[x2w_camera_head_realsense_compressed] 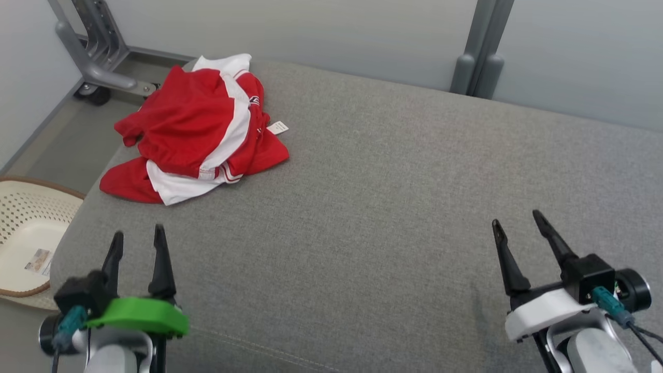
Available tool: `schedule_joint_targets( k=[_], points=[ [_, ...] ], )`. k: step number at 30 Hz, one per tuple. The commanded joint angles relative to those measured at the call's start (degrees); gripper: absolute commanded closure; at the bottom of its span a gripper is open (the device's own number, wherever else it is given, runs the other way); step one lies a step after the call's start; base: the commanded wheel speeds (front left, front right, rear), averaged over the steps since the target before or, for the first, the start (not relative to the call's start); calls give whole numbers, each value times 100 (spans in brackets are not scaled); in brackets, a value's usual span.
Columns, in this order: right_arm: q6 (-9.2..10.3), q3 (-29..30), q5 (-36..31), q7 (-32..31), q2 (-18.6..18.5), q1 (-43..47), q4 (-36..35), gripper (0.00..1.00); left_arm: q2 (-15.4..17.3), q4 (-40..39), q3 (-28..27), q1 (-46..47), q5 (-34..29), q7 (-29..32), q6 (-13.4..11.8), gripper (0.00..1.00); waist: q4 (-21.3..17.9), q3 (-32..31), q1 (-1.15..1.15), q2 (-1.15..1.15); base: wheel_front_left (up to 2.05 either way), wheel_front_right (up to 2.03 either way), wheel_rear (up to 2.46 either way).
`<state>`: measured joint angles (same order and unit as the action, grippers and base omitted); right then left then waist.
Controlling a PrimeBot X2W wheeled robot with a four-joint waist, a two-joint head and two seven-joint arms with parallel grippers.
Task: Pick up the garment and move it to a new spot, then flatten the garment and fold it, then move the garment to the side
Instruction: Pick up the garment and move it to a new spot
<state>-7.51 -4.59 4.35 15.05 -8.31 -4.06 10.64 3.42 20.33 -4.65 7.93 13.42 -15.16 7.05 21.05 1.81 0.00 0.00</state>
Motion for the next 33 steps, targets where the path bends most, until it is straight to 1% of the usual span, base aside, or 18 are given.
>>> schedule_joint_targets(
  k=[1, 5, 9, 10, 13, 16, 23, 27, 28, 29, 30, 33],
  points=[
    [4, -19, -11, 19, -124, -200, -85, 0, -19, 166, 50, 421, 58, 45, -20, 0, -169, 735, 0, 0, 0, 0, 0],
    [4, -184, 0, 19, -358, -574, -210, 0, 76, 819, 9, 1538, 169, 427, -154, 0, -314, 1351, 0, 0, 0, 0, 0],
    [4, -346, 31, 19, -529, -903, -330, 0, 225, 1579, -68, 2564, 313, 829, -205, 0, -479, 1913, 0, 0, 0, 0, 0],
    [4, -346, 31, 19, -529, -903, -330, 0, 225, 1579, -68, 2564, 313, 829, -205, 0, -479, 1913, 0, 0, 0, 0, 0],
    [4, -440, 43, 19, -652, -1057, -411, 0, 385, 2181, -51, 3214, 256, 1126, -314, 0, -550, 2229, 0, 0, 0, 0, 0],
    [4, -511, 47, 19, -742, -1136, -460, 0, 533, 2679, -65, 3835, 257, 1273, -411, 0, -610, 2482, 0, 0, 0, 0, 0],
    [4, -679, 60, 19, -853, -1181, -575, 0, 866, 3647, -159, 4712, 348, 1507, -520, 0, -811, 2811, 0, 0, 0, 0, 0],
    [4, -790, 79, 19, -869, -1142, -594, 0, 1039, 4120, -173, 4895, 389, 1541, -466, 0, -947, 2840, 0, 0, 0, 0, 0],
    [4, -802, 76, 19, -869, -1126, -587, 0, 1086, 4218, -140, 4926, 347, 1519, -481, 23, -973, 2838, 0, 0, 0, 0, 0],
    [4, -795, 72, 19, -863, -1107, -579, 0, 1130, 4291, -74, 4951, 273, 1485, -496, 70, -991, 2833, 0, 0, 0, 0, 0],
    [4, -785, 79, 19, -849, -1083, -573, 0, 1156, 4364, -29, 4967, 242, 1431, -502, 100, -1004, 2825, 0, 0, 0, 0, 0],
    [4, -735, 94, 19, -818, -999, -541, 0, 1111, 4514, -47, 5037, 314, 1242, -452, 100, -999, 2770, 0, 0, 0, 0, 0]
  ],
)
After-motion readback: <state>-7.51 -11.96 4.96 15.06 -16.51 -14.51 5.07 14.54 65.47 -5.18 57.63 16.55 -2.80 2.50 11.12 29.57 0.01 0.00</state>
